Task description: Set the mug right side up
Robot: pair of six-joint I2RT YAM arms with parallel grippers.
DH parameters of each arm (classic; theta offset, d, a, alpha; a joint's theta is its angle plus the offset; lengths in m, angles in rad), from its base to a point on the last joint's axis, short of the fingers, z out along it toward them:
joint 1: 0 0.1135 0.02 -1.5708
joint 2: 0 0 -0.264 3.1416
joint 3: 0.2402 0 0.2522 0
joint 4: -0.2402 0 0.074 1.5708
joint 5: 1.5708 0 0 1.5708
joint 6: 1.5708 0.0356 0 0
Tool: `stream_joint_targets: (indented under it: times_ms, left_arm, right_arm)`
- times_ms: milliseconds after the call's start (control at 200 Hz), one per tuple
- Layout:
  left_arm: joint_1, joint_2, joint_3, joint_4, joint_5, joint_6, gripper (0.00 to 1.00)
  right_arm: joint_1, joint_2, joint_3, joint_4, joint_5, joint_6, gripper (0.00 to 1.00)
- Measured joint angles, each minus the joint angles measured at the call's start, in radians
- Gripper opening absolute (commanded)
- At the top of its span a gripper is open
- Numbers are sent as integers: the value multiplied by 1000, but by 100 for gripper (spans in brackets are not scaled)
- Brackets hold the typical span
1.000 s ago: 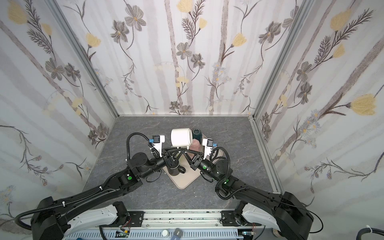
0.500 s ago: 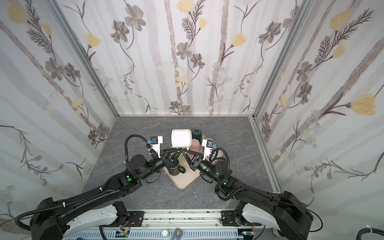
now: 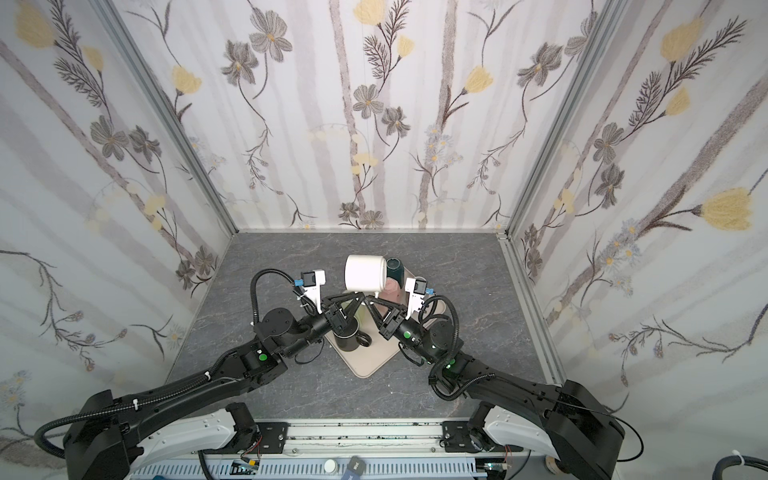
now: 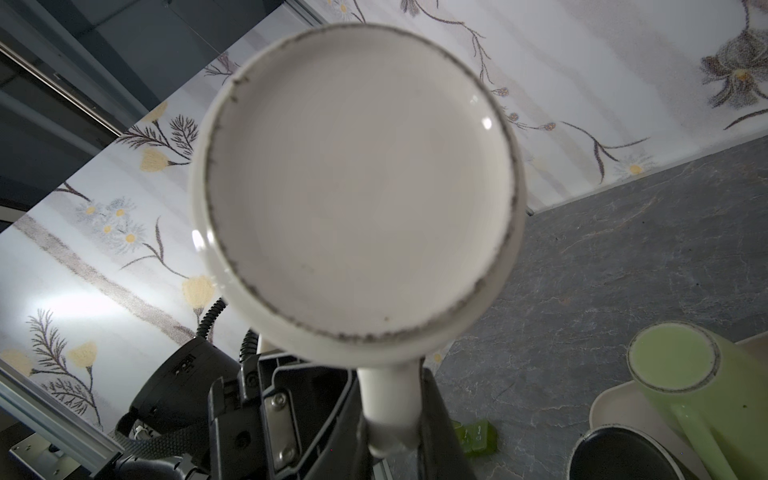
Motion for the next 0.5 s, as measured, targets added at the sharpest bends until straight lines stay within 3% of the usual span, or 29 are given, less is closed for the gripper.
stream_joint_targets:
  times_ms: [250, 410, 500]
  left_arm:
    - [0, 18, 11, 12, -13, -25, 14]
    - [0, 26, 13, 11, -18, -30, 0]
    - [0, 33, 20, 8, -22, -32, 0]
  right_arm:
    - [6, 0, 20, -30, 42, -58, 0]
    - [7, 2, 21, -42, 56, -71, 0]
    - [7, 5, 24, -44, 64, -73, 0]
